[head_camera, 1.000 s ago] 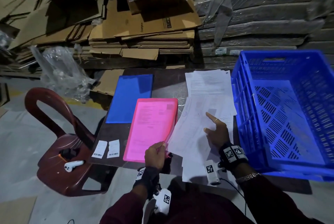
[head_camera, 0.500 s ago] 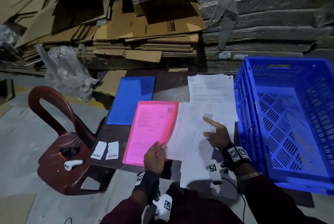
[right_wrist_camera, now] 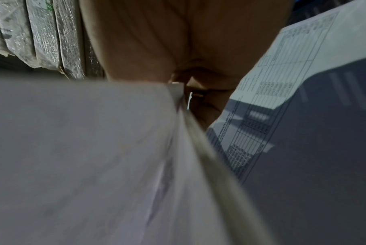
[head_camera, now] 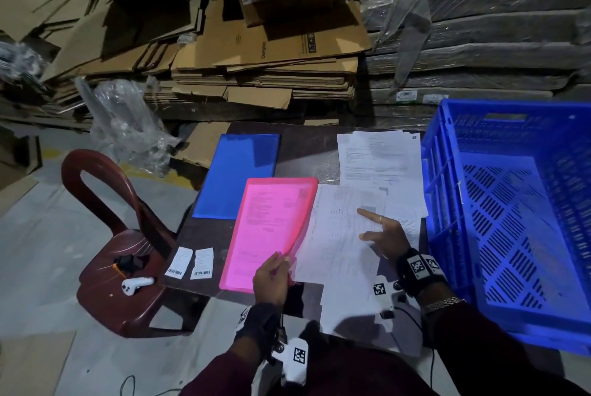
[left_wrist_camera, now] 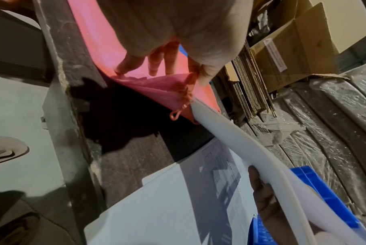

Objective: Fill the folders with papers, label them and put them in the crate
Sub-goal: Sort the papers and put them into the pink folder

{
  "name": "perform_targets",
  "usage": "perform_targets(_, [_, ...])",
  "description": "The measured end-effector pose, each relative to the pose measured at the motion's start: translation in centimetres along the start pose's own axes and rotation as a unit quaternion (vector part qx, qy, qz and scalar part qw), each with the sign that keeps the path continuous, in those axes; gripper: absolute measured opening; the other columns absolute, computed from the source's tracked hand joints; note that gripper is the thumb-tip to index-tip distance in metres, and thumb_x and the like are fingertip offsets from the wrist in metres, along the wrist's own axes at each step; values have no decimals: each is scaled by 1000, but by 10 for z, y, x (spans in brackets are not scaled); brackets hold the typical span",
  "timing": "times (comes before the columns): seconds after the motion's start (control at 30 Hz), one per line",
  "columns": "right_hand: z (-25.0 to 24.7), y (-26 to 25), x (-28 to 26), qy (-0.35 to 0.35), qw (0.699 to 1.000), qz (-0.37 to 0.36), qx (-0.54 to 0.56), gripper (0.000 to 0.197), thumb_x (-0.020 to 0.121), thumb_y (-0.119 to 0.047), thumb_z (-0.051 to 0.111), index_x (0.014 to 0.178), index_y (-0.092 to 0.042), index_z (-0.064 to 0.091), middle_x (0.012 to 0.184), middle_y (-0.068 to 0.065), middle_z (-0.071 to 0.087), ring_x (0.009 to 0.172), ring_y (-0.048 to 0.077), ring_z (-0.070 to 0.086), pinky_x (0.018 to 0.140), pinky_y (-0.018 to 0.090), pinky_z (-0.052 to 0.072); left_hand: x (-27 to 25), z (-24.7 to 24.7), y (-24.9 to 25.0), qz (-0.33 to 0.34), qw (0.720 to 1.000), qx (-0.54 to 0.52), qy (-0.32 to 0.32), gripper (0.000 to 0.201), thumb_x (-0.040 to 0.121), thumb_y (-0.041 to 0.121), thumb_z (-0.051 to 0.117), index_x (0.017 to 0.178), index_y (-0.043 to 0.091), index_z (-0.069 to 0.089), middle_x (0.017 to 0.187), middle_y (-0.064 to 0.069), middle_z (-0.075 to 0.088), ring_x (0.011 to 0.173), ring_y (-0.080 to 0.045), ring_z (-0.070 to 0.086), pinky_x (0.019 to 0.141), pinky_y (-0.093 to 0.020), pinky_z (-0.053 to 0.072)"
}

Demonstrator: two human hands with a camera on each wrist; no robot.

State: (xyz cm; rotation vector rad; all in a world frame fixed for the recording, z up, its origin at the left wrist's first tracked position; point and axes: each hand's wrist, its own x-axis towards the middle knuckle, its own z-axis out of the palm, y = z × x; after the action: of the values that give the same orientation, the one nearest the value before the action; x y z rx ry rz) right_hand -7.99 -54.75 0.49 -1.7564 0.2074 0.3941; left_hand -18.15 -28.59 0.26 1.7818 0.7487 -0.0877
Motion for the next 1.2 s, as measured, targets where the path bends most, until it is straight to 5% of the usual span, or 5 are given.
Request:
perform_targets(0.33, [12, 7, 25, -42, 998, -20, -38, 61, 72, 12, 70, 122, -22, 67, 121, 3, 67, 100, 5, 63, 82, 12, 46, -7, 5, 1, 28, 998, 12, -56, 33, 92, 11, 64, 125, 11, 63, 142, 4, 48, 60, 14, 57, 56, -5, 46])
perform_targets(0.53, [26, 12, 30, -30, 995, -35, -87, 75, 74, 11, 73, 142, -8, 48, 147, 9, 46, 136, 18, 42, 101, 8, 29, -8, -4, 3, 95, 965, 201, -142, 38, 94, 37, 58, 131, 28, 60, 153, -3, 36, 137, -15, 39, 107, -26, 35])
perform_targets(0.77, [28, 28, 15, 88, 986, -2, -140, 73, 78, 7, 61, 145, -16, 42, 141, 12, 53, 103, 23, 58, 97, 37, 49, 38, -33, -6, 146, 830, 525, -116, 100, 72, 87, 35, 154, 36, 11, 161, -15, -1, 147, -42, 5, 110, -68, 11])
perform_targets(0.97, [35, 29, 8, 120, 983, 14, -141, 65, 85, 11, 49, 146, -10, 44, 126, 17, 62, 114, 29, 59, 92, 19, 39, 61, -49, -18, 128, 802, 551, -193, 151, 20, 105, -8, 154, 37, 8, 160, -18, -13, 145, -49, 0, 108, -73, 12])
perform_targets(1.2, [62, 20, 18, 98, 986, 24, -130, 69, 84, 9, 51, 146, -21, 45, 139, 9, 55, 108, 17, 60, 92, 20, 44, 60, -51, -16, 157, 790, 560, -192, 137, 28, 103, -10, 151, 45, 2, 160, -24, -8, 144, -51, 6, 107, -72, 17])
